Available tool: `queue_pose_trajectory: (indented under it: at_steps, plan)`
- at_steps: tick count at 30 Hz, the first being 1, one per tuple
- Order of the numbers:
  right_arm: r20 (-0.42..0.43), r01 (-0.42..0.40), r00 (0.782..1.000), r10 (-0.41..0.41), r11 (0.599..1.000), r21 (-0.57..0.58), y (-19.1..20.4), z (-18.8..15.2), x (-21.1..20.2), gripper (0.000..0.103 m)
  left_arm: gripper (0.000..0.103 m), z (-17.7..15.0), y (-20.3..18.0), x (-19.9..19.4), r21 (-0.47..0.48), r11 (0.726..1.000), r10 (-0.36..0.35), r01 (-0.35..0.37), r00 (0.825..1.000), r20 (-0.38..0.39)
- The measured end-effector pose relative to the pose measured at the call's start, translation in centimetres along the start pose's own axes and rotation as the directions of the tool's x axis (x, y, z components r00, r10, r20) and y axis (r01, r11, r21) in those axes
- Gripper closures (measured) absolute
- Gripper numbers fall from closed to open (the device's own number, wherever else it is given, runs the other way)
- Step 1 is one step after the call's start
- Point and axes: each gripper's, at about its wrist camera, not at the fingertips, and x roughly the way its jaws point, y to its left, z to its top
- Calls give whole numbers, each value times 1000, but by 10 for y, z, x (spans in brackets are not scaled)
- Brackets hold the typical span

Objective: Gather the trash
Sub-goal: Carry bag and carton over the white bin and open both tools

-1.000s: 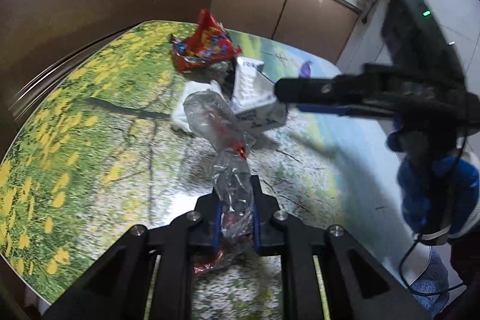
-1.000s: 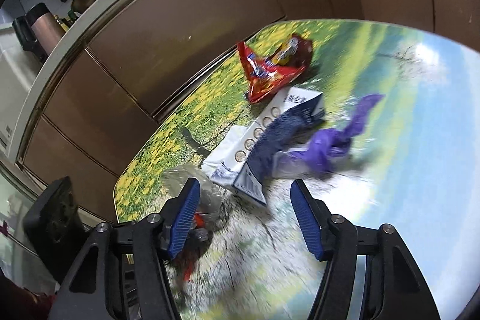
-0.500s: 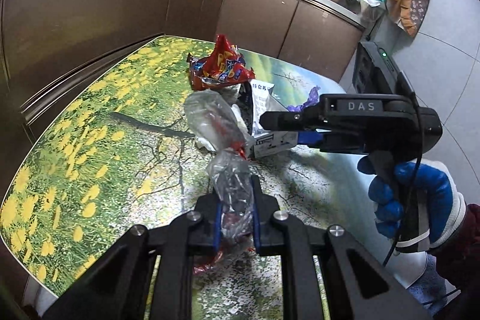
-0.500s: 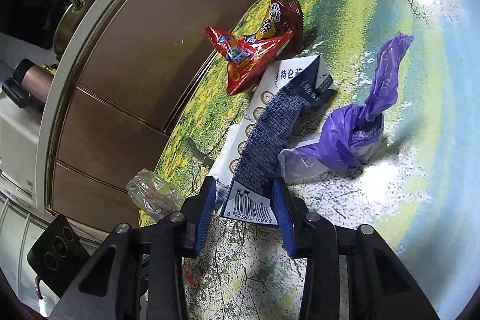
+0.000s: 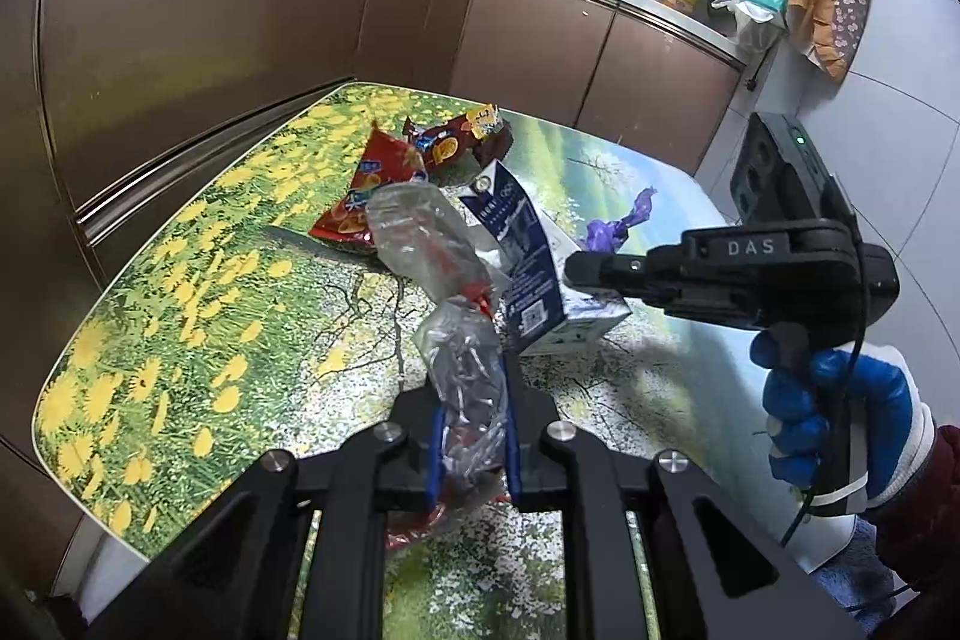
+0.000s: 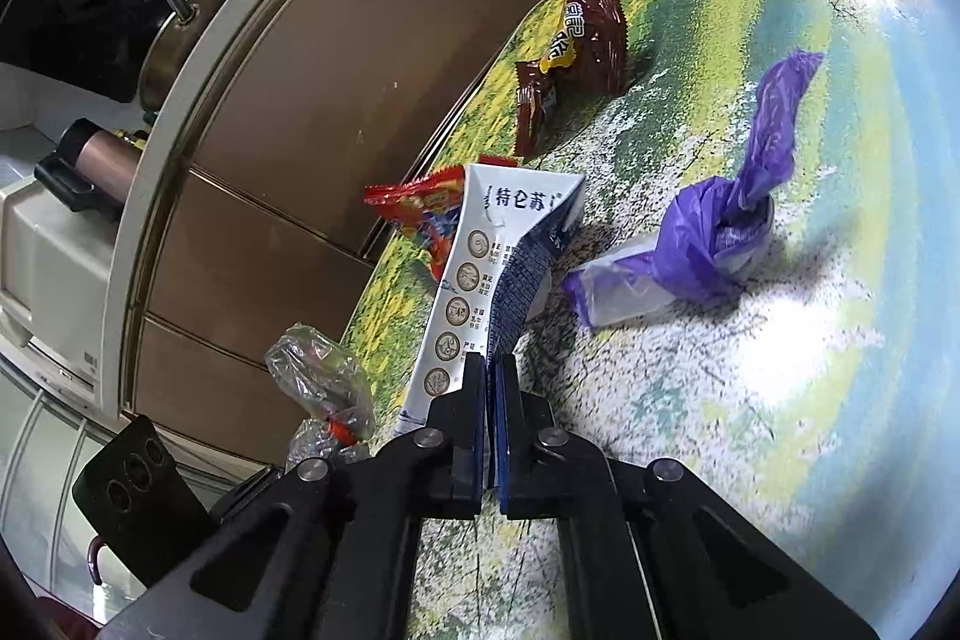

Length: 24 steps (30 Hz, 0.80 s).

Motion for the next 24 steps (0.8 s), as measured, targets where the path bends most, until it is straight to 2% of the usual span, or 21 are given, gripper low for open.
queue_pose_trajectory:
  at_steps: [16, 24]
  plan:
    - [114, -77, 990, 84, 995, -64, 17, -21, -80, 100, 89, 4, -29, -34, 26, 1000, 9, -10, 1000, 28]
    - [238, -78, 967, 92, 995, -69, 14, -28, -148, 100, 89, 15, -66, -45, 79, 997, -27, 24, 999, 36]
